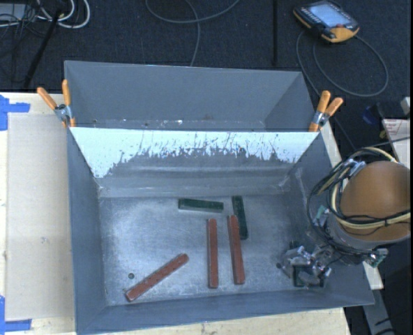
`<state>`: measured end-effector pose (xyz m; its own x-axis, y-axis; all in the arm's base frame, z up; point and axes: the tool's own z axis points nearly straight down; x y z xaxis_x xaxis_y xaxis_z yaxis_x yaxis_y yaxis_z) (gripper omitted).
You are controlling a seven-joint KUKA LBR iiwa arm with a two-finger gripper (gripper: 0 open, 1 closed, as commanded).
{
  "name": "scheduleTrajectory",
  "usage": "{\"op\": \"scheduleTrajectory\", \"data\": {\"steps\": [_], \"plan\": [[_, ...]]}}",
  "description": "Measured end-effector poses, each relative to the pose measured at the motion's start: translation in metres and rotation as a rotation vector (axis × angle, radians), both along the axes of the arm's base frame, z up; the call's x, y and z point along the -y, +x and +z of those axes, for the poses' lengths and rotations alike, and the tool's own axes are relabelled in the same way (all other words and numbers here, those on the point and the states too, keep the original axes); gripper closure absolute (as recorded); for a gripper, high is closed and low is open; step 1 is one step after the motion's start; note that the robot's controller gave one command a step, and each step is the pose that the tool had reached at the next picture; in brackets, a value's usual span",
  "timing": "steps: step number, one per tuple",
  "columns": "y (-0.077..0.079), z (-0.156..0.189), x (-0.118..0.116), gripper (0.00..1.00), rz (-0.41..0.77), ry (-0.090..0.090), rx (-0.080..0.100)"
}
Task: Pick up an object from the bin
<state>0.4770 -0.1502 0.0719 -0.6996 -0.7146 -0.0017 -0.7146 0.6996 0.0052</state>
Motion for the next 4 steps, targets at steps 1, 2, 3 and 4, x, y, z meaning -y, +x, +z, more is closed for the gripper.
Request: {"op": "scheduleTrajectory", "data": {"steps": [1,2,3,4], "plan": [[0.0,0.0,0.0,1.0,0.001,0.0,0.0],[0.03,0.121,-0.043,1.0,0.021,-0.003,0.003],[0.03,0.121,-0.042,0.0,0.018,-0.003,0.002],[0.03,0.121,-0.042,0.0,0.018,-0.003,0.002]]}}
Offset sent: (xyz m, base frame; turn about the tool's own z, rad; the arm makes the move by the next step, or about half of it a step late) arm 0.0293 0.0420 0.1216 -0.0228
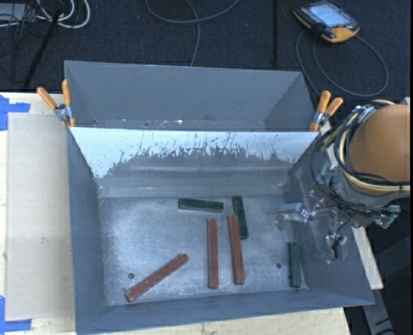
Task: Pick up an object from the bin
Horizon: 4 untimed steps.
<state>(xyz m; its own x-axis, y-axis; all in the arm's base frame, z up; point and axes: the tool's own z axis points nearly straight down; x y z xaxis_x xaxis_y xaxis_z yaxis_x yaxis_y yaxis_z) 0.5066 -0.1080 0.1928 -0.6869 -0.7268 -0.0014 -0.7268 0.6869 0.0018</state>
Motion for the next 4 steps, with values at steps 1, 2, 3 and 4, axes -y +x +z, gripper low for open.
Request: {"op": "scheduleTrajectory", "data": {"steps": [1,2,3,4], "plan": [[-0.011,-0.043,-0.003,0.0,0.003,-0.003,0.007],[-0.016,-0.109,0.013,0.0,-0.007,-0.002,0.002],[-0.011,-0.123,0.02,0.0,0.128,0.007,-0.006],[-0.024,-0.121,0.039,1.0,0.264,0.012,0.005]]}}
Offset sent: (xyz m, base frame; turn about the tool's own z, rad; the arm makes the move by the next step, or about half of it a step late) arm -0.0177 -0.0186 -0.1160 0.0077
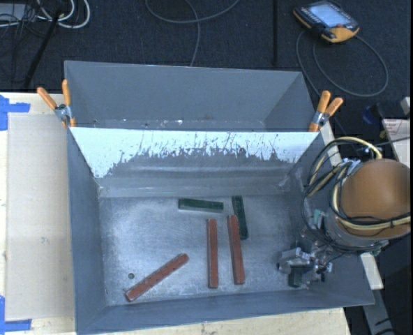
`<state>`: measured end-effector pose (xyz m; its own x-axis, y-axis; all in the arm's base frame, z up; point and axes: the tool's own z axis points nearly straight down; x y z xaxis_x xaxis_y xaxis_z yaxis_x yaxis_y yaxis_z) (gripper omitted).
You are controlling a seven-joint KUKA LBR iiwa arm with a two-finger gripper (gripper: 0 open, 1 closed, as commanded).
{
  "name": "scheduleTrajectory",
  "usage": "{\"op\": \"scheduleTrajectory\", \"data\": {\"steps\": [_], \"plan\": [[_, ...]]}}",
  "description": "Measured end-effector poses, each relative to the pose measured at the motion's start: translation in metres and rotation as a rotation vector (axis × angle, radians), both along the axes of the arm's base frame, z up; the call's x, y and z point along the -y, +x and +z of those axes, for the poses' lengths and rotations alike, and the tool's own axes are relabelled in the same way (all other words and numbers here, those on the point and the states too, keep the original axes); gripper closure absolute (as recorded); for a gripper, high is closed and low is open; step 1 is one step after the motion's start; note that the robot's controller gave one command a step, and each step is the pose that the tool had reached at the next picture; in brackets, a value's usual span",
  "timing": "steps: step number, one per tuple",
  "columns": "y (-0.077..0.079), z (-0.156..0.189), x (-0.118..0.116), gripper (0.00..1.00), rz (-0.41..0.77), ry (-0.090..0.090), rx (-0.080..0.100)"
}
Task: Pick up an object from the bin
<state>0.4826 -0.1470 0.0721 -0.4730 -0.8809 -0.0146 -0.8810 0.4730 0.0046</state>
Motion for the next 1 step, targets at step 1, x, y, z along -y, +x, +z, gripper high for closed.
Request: {"op": "scheduleTrajectory", "data": {"steps": [1], "plan": [[0.0,0.0,0.0,1.0,0.0,0.0,0.0]]}}
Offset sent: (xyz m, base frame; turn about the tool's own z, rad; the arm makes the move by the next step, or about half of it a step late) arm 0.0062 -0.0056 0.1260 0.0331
